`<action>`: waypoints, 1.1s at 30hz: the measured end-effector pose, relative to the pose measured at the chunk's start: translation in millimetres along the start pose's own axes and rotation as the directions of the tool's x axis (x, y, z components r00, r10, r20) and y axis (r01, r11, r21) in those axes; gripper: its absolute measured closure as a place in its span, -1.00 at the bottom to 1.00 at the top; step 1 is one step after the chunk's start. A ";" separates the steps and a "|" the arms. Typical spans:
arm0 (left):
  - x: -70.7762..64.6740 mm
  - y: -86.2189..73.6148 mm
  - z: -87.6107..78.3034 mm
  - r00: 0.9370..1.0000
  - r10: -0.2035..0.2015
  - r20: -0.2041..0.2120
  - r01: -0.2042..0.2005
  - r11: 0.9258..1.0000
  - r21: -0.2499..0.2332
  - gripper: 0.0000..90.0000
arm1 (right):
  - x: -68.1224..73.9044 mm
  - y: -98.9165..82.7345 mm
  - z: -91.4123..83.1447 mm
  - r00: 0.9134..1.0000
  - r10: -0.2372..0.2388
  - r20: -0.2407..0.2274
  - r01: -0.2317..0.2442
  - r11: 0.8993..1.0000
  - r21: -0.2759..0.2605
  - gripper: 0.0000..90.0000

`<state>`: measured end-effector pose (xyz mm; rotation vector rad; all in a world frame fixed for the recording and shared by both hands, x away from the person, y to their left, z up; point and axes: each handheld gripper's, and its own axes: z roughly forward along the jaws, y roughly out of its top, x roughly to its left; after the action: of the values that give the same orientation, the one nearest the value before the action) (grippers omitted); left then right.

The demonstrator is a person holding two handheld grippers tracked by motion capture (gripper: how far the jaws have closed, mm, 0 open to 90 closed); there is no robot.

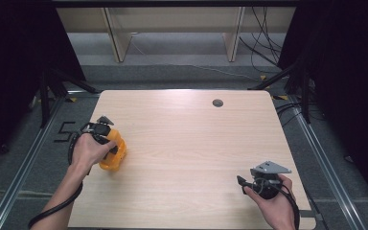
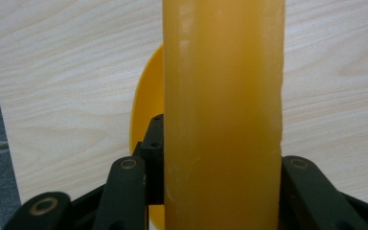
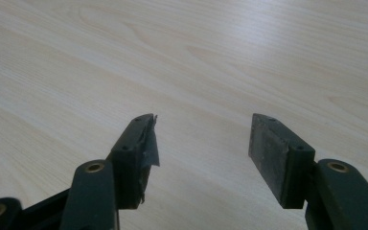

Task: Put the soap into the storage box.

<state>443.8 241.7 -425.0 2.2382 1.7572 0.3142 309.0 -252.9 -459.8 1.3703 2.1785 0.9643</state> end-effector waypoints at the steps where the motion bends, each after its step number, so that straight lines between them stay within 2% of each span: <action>1: 0.4 0.0 0.3 1.000 -0.001 -0.002 0.001 1.000 0.003 0.34 | -0.2 -0.1 -0.6 1.000 -0.003 0.014 0.003 1.000 -0.004 -0.05; 4: 0.7 -1.1 2.4 1.000 -0.004 -0.001 0.004 1.000 0.012 0.34 | -0.3 -0.1 -0.6 1.000 -0.004 0.013 0.005 1.000 -0.005 -0.05; 5: 0.5 -1.0 3.8 1.000 -0.014 0.008 0.014 1.000 0.017 0.34 | 0.9 -0.4 -0.2 1.000 0.021 -0.003 -0.021 1.000 0.004 -0.05; 6: 0.5 -1.0 3.8 1.000 -0.014 0.008 0.014 1.000 0.017 0.34 | 0.9 -0.4 -0.2 1.000 0.021 -0.003 -0.021 1.000 0.004 -0.05; 10: 0.1 -0.1 6.8 1.000 -0.018 0.005 0.018 1.000 0.017 0.34 | -0.5 -0.2 -0.4 1.000 -0.005 0.010 0.005 1.000 -0.004 -0.05; 18: -0.6 -0.3 13.9 1.000 -0.009 0.003 0.009 0.999 0.040 0.34 | -0.4 -0.5 -0.1 1.000 0.005 -0.006 -0.005 1.000 0.003 -0.05; 20: -0.2 -1.2 15.8 1.000 -0.009 0.003 0.009 0.999 0.035 0.34 | -0.4 -0.5 0.0 1.000 0.005 -0.006 -0.005 1.000 0.004 -0.05; 21: 0.6 -0.7 16.2 1.000 -0.014 0.007 0.014 0.999 0.035 0.34 | -0.6 -0.5 -0.3 1.000 -0.004 0.013 0.004 1.000 0.000 -0.05; 33: 1.9 -0.6 16.9 1.000 -0.011 0.020 0.010 1.000 0.029 0.29 | -0.3 -0.5 -0.6 1.000 -0.005 0.013 0.005 1.000 0.009 -0.06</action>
<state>449.3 242.3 -441.1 2.2431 1.7739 0.2642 308.5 -253.5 -459.8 1.3709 2.1780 0.9418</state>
